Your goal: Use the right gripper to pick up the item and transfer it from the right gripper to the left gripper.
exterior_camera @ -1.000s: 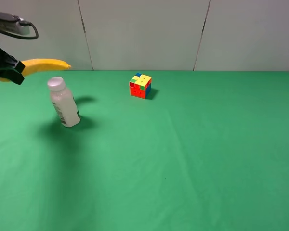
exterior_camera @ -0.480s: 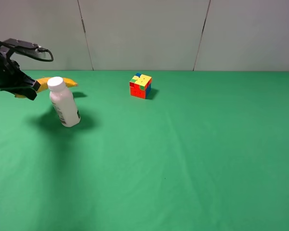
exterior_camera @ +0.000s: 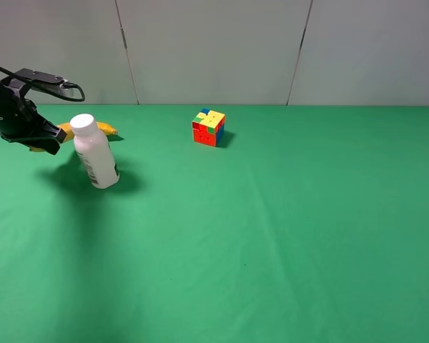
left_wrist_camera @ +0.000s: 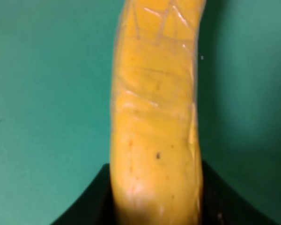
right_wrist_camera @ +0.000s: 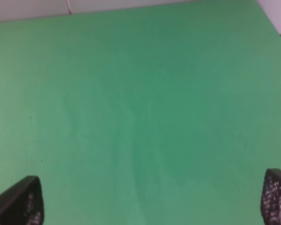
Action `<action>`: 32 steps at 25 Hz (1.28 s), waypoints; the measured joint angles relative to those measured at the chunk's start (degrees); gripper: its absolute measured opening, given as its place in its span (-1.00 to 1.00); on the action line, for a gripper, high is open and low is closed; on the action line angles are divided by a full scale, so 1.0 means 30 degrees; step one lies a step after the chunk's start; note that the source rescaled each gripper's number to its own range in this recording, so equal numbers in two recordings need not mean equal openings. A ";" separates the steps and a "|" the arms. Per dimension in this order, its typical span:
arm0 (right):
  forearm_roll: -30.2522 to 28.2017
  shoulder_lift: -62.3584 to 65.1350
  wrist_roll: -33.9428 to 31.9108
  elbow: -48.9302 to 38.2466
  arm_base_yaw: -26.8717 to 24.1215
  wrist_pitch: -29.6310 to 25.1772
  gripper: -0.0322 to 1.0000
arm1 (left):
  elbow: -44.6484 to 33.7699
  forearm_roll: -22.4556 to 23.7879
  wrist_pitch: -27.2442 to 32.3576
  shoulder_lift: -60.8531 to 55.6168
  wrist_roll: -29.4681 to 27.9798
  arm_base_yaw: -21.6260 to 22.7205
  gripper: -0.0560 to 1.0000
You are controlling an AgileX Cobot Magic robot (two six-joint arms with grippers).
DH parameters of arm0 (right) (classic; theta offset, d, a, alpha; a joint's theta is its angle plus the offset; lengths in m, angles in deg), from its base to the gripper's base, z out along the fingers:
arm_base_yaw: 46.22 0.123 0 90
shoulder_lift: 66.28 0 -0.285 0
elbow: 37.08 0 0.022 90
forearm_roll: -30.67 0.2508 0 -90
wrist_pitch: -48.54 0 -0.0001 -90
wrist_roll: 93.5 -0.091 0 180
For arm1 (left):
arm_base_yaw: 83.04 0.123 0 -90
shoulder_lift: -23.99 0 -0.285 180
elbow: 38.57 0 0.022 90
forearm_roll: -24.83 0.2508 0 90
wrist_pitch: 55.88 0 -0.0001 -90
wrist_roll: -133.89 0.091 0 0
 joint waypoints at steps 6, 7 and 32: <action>0.0000 0.0000 0.0000 0.0000 0.0000 0.0000 1.00 | -0.0024 -0.0017 0.0000 0.0000 0.0000 0.0000 -0.89; 0.0000 0.0000 0.0000 0.0000 0.0000 0.0000 1.00 | -0.0024 -0.0017 0.0000 0.0000 0.0000 0.0000 -0.89; 0.0000 0.0000 0.0000 0.0000 0.0000 0.0000 1.00 | 0.0313 0.0340 0.2284 -0.1174 -0.0037 0.0000 1.00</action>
